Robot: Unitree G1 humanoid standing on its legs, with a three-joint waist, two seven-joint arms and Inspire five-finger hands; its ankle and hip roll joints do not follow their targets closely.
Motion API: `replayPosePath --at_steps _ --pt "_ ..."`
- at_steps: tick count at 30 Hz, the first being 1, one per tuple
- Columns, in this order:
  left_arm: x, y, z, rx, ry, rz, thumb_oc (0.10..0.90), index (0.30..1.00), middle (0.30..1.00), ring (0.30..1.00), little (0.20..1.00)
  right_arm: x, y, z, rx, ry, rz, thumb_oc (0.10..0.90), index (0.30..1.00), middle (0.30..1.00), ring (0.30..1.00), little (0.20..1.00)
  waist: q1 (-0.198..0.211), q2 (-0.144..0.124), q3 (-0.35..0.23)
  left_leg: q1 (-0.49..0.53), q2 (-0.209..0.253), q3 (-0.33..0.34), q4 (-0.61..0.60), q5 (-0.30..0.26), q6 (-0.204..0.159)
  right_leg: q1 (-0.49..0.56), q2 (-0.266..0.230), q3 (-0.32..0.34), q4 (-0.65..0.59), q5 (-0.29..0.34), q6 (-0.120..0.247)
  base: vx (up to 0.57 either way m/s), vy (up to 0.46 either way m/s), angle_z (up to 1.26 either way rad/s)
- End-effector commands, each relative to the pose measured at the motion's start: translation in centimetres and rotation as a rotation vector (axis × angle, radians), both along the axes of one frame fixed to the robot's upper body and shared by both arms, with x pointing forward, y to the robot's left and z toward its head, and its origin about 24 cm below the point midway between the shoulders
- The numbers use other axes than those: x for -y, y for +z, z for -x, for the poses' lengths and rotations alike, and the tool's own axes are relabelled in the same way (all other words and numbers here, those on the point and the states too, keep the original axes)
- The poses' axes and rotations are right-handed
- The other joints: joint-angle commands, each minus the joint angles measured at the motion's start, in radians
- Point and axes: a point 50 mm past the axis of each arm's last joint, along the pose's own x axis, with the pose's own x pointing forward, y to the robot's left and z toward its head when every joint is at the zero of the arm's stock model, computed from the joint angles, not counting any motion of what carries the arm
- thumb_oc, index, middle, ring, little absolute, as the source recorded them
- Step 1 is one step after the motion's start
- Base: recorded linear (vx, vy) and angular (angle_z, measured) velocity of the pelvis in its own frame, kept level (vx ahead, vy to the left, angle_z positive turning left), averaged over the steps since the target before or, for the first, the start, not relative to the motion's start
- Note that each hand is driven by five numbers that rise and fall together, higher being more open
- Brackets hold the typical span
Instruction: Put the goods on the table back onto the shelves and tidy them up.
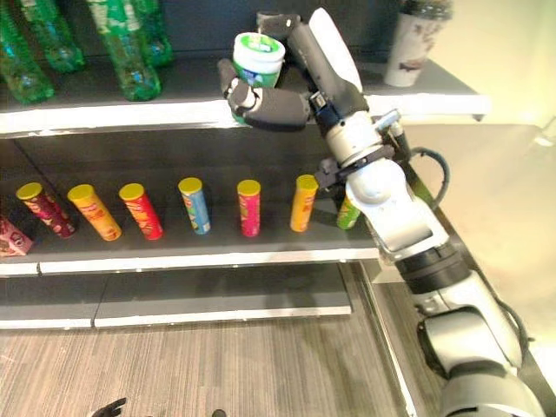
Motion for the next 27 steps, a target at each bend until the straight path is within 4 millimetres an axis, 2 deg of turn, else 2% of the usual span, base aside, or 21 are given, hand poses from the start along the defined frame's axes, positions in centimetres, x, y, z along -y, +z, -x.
replayPosePath --at_steps 1,2,4,9,15,19,27 --pt "-0.2 0.8 -2.7 0.086 -0.074 -0.039 0.8 0.9 0.9 0.9 0.9 0.5 5.7 1.1 0.217 -0.004 -0.142 0.4 0.3 0.3 0.3 0.3 0.014 -0.024 -0.042 -0.039 0.035 -0.004 0.048 -0.079 -0.065 0.002 0.052 -0.029 -0.039 0.003 -0.044 0.11 -0.074 0.13" --pt "0.2 0.9 -2.9 0.104 -0.075 -0.031 0.8 0.9 0.9 0.9 0.9 0.9 5.9 0.5 0.211 -0.038 -0.143 0.4 0.3 0.3 0.3 0.3 0.023 -0.031 -0.06 -0.039 0.042 -0.025 0.043 -0.073 -0.07 0.033 0.054 -0.058 -0.073 0.01 -0.041 0.14 -0.092 -0.07" --pt "0.5 0.8 -2.9 0.109 -0.069 -0.02 0.8 0.9 0.9 0.9 0.9 1.0 5.9 0.2 0.207 -0.056 -0.141 0.4 0.3 0.3 0.3 0.3 0.021 -0.032 -0.065 -0.039 0.045 -0.031 0.041 -0.072 -0.071 0.048 0.058 -0.071 -0.089 0.011 -0.041 0.1 -0.071 0.34" --pt "1.5 0.0 -1.3 0.052 -0.083 0.015 0.8 0.9 0.9 0.9 0.9 2.8 6.4 -1.2 0.195 -0.187 -0.148 0.4 0.3 0.3 0.3 0.3 0.042 -0.058 -0.081 -0.034 0.063 -0.054 0.036 -0.068 -0.083 0.097 0.079 -0.123 -0.138 0.005 -0.041 0.07 -0.053 0.24" --pt "1.6 -0.5 0.1 -0.006 -0.069 0.021 0.8 0.9 0.9 0.9 0.9 4.0 6.8 -2.0 0.176 -0.26 -0.169 0.4 0.3 0.3 0.3 0.3 0.054 -0.08 -0.083 -0.038 0.071 -0.071 0.024 -0.058 -0.092 0.101 0.085 -0.165 -0.144 0.0 -0.044 0.03 -0.026 0.18" --pt "1.6 -0.6 0.2 -0.012 -0.064 0.022 0.8 0.9 0.9 0.9 0.9 4.5 6.8 -2.4 0.159 -0.284 -0.183 0.4 0.3 0.3 0.3 0.3 0.059 -0.089 -0.081 -0.043 0.073 -0.082 0.017 -0.051 -0.096 0.101 0.085 -0.185 -0.145 -0.001 -0.045 0.02 -0.01 0.11" --pt "1.7 -0.7 0.5 -0.026 -0.061 0.026 0.8 0.9 0.9 0.9 0.9 7.0 6.9 -3.1 0.128 -0.378 -0.267 0.4 0.3 0.3 0.3 0.3 0.089 -0.109 -0.06 -0.083 0.072 -0.111 0.012 -0.033 -0.107 0.084 0.081 -0.237 -0.148 0.006 -0.043 0.0 0.002 0.19"
